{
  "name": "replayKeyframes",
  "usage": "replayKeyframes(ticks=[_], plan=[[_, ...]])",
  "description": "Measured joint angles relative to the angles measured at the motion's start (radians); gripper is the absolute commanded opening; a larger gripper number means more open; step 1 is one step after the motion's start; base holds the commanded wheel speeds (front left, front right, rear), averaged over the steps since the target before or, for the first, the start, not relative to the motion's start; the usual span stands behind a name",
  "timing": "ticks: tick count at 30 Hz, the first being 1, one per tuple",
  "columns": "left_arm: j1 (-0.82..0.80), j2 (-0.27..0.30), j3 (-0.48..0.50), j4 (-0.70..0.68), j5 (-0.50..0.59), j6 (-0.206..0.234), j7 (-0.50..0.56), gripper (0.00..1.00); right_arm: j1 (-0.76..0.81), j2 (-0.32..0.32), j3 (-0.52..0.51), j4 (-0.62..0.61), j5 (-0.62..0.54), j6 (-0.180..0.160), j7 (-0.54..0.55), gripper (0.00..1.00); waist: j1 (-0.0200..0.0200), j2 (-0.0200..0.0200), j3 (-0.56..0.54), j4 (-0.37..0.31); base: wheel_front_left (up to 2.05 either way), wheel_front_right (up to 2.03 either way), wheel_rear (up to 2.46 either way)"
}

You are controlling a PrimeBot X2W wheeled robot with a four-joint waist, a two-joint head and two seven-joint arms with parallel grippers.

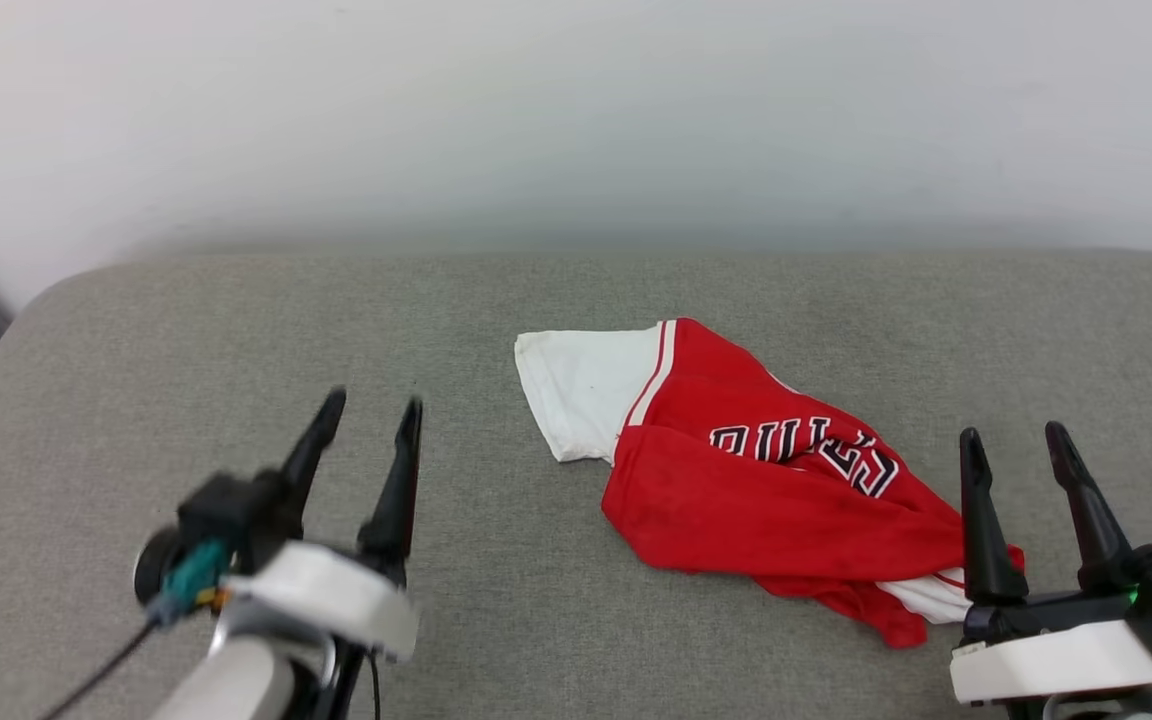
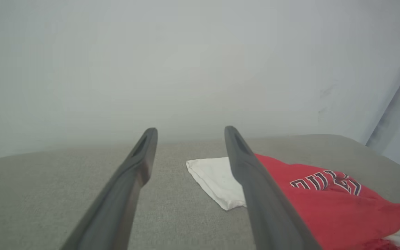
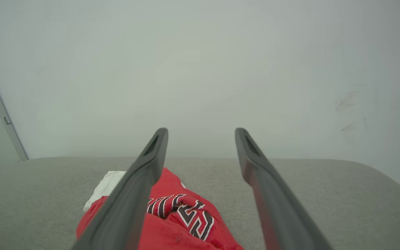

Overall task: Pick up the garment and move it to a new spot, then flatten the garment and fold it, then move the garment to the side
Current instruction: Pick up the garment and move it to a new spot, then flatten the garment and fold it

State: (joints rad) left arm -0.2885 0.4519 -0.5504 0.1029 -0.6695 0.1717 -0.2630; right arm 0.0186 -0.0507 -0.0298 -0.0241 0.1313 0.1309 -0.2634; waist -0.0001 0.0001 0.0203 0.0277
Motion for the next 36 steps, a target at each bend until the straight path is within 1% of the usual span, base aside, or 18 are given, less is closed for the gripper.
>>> replayKeyframes(ticks=[5,7,9,12,15,18,20,22,23,26,28,29,34,36], plan=[[0.175,-0.034,0.085,-0.096,0.08,-0.024,0.0,1.0,0.013,0.0,0.017,-0.009,-0.01,0.0,0.0,1.0,0.0,0.0,-0.004,0.013,0.0,0.0,0.0],[0.216,-0.052,0.097,-0.111,0.122,-0.041,0.0,1.0,0.021,0.0,0.021,-0.011,-0.012,0.0,0.0,1.0,0.0,0.0,-0.005,0.016,0.0,0.0,0.0],[0.243,-0.059,0.101,-0.114,0.172,-0.053,0.0,1.0,0.023,0.0,0.029,-0.011,-0.016,0.0,0.0,1.0,0.0,0.0,-0.006,0.018,0.0,0.0,0.0],[0.274,-0.102,0.128,-0.118,0.197,-0.068,0.0,1.0,0.023,0.0,0.041,-0.012,-0.027,0.0,0.0,1.0,0.0,0.0,-0.008,0.017,0.0,0.0,0.0],[0.288,-0.124,0.151,-0.112,0.226,-0.092,0.0,1.0,0.024,0.0,0.045,-0.012,-0.03,0.0,0.0,1.0,0.0,0.0,-0.008,0.013,0.0,0.0,0.0],[0.291,-0.143,0.165,-0.097,0.232,-0.121,0.0,1.0,0.023,0.0,0.052,-0.015,-0.035,0.0,0.0,1.0,0.0,0.0,-0.003,0.007,0.0,0.0,0.0],[0.285,-0.143,0.152,-0.078,0.236,-0.139,0.001,1.0,0.023,0.0,0.055,-0.017,-0.037,0.0,0.0,1.0,0.0001,0.0,0.005,0.003,0.0,0.0,0.0],[0.263,-0.141,0.132,-0.068,0.239,-0.155,0.034,1.0,0.022,0.0,0.058,-0.021,-0.044,0.0,0.0,1.0,0.0,0.0,0.015,-0.002,0.0,0.0,0.0],[0.239,-0.141,0.125,-0.069,0.244,-0.161,0.055,1.0,0.022,0.0,0.061,-0.024,-0.045,0.0,0.0,1.0,0.0,0.0,0.021,-0.004,0.0,0.0,0.0],[0.152,-0.142,0.083,-0.08,0.251,-0.182,0.169,1.0,0.019,0.0,0.061,-0.029,-0.05,0.0,0.0,1.0,0.0001,0.0,0.045,-0.01,0.0,0.0,0.0],[0.101,-0.145,0.048,-0.08,0.244,-0.204,0.266,1.0,0.016,0.0,0.06,-0.032,-0.052,0.0,0.0,1.0,0.0,0.0,0.064,-0.014,0.0,0.0,0.0],[0.075,-0.149,0.038,-0.08,0.239,-0.208,0.313,1.0,0.012,0.0,0.06,-0.032,-0.052,0.0,0.0,1.0,0.0001,0.0,0.075,-0.017,0.0,0.0,0.0],[-0.047,-0.144,-0.048,-0.051,0.216,-0.251,0.599,1.0,-0.016,0.0,0.07,-0.033,-0.053,0.0,0.0,1.0,0.0002,0.0,0.135,-0.035,0.0,0.0,0.0],[-0.084,-0.153,-0.053,-0.043,0.184,-0.258,0.658,1.0,-0.025,0.0,0.072,-0.033,-0.054,0.0,0.0,1.0,0.0002,0.0,0.158,-0.045,0.0,0.0,0.0]])
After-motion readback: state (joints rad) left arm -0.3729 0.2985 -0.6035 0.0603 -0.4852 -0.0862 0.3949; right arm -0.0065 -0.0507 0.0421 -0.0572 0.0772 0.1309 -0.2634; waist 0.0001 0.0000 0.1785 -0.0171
